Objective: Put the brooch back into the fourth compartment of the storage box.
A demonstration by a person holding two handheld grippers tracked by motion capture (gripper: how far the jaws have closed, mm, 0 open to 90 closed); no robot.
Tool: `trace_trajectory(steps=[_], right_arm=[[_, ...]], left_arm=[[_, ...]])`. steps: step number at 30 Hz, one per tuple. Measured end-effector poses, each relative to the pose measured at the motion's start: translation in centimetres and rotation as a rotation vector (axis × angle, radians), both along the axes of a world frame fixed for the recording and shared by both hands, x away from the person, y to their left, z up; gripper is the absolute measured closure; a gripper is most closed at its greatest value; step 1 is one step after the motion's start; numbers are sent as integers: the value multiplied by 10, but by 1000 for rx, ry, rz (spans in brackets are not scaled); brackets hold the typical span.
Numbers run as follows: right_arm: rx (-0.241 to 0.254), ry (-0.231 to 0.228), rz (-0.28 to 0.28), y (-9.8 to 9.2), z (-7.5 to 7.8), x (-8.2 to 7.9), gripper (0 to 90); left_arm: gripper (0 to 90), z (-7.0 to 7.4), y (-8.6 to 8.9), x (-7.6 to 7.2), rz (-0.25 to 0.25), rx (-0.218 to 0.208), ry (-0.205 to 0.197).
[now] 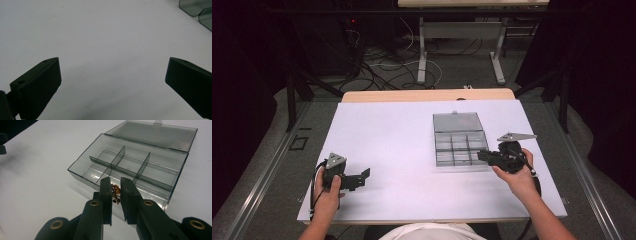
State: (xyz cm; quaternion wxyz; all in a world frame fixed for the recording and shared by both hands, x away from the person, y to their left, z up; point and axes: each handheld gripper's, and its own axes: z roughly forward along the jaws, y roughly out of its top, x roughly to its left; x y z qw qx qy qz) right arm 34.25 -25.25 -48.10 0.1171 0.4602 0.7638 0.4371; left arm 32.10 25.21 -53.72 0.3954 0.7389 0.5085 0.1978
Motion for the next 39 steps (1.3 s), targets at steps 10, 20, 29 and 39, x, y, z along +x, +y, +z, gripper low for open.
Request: trace_trajectory(steps=[10, 20, 29, 39], right_arm=[[-1, 6, 29, 14, 0, 9, 806], [3, 14, 44, 25, -1, 18, 806], [0, 12, 56, 35, -3, 25, 806], [-6, 19, 63, 45, -4, 33, 806]], left_arm=[[5, 1, 2, 0, 11, -7, -3], [5, 1, 4, 0, 25, -16, -6], [5, 1, 5, 0, 32, -18, -3], [5, 1, 5, 1, 30, -18, 1]])
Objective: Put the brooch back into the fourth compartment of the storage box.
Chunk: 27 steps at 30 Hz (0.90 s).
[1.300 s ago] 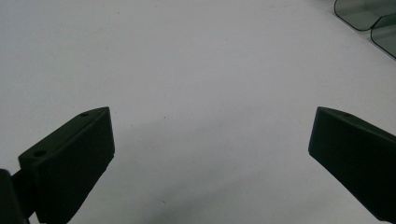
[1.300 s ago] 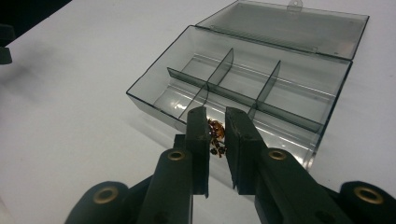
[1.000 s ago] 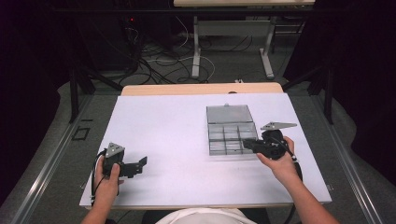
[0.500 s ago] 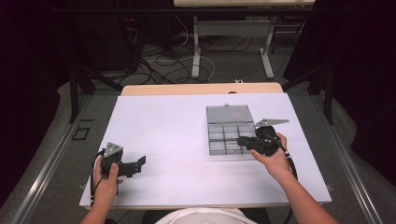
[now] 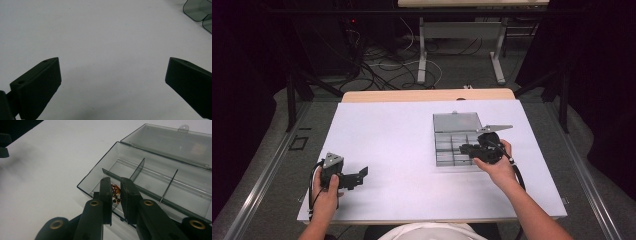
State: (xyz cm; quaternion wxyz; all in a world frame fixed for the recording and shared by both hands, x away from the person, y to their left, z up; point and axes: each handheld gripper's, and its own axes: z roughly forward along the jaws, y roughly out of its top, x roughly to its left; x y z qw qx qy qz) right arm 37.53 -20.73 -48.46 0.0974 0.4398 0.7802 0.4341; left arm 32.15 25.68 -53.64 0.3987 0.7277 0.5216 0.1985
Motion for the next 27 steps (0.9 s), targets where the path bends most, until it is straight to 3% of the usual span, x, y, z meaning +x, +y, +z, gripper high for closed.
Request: trace_trajectory(steps=[27], right_arm=[[-56, 16, 45, 34, -15, 15, 806]], left_arm=[[5, 0, -1, 0, -22, 18, -6]])
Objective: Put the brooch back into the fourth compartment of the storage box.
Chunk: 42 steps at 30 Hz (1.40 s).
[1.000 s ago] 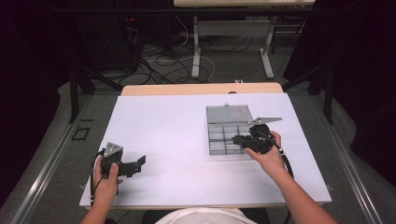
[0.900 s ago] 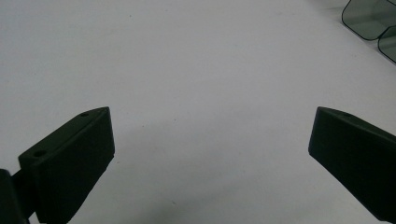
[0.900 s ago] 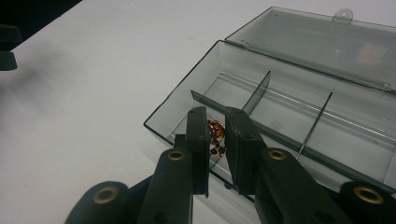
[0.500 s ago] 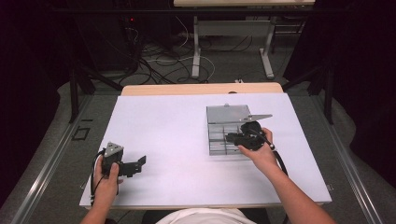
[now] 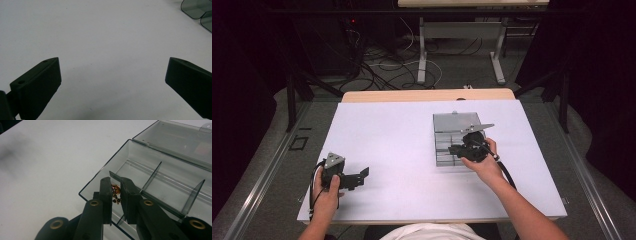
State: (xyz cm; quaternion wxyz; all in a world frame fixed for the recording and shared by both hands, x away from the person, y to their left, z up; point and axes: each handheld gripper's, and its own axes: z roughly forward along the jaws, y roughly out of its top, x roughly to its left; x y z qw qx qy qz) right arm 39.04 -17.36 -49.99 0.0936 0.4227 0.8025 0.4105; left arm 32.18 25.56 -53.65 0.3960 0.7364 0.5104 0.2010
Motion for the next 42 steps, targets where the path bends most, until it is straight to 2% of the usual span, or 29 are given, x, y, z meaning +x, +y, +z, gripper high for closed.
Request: trace_trajectory(steps=[9, 16, 18, 20, 42], right_arm=[[-9, 2, 13, 7, -7, 2, 806], [-23, 28, 19, 12, -15, 2, 806], [-15, 19, 23, 14, -18, 2, 806], [-36, 28, 21, 15, -18, 2, 806], [-50, 38, 6, 17, -27, 7, 805]], left_arm=[[5, 0, 0, 0, 1, 0, 0], [5, 0, -1, 0, 1, -4, -1], [5, 0, -1, -1, 0, -3, -2], [5, 0, -1, -1, -1, -3, -2], [5, 0, -2, -1, -11, 3, -5]])
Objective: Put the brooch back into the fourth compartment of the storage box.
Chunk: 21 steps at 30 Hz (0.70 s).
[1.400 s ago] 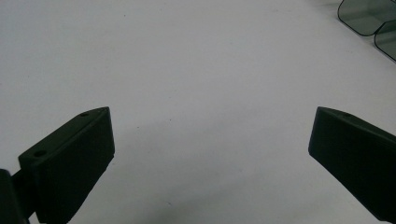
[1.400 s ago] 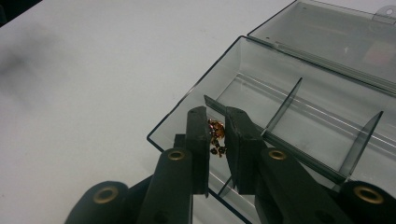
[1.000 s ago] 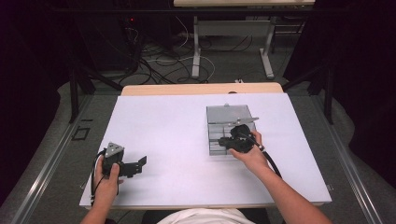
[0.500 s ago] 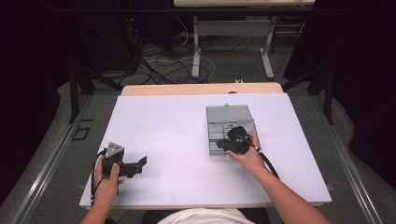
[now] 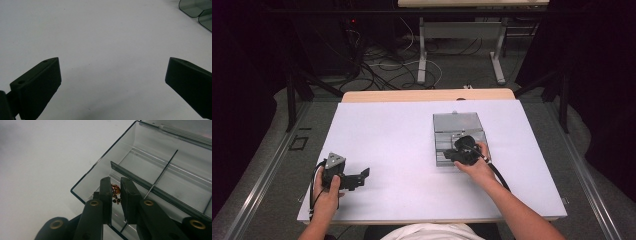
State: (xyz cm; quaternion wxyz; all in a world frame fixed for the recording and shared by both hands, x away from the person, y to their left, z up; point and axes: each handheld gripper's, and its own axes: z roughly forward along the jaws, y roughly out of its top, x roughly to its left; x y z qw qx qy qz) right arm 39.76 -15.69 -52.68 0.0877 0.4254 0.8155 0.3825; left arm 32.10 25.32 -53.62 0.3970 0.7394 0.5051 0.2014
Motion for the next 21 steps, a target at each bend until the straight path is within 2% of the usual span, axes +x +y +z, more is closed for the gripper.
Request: trace_trajectory(steps=[16, 21], right_arm=[[-4, -8, -12, -1, 0, 1, 802], [1, -14, -10, -2, 0, 1, 772]], left_arm=[[5, 0, 0, 0, -4, 1, 1], [5, 0, -1, 0, -5, 1, -3]])
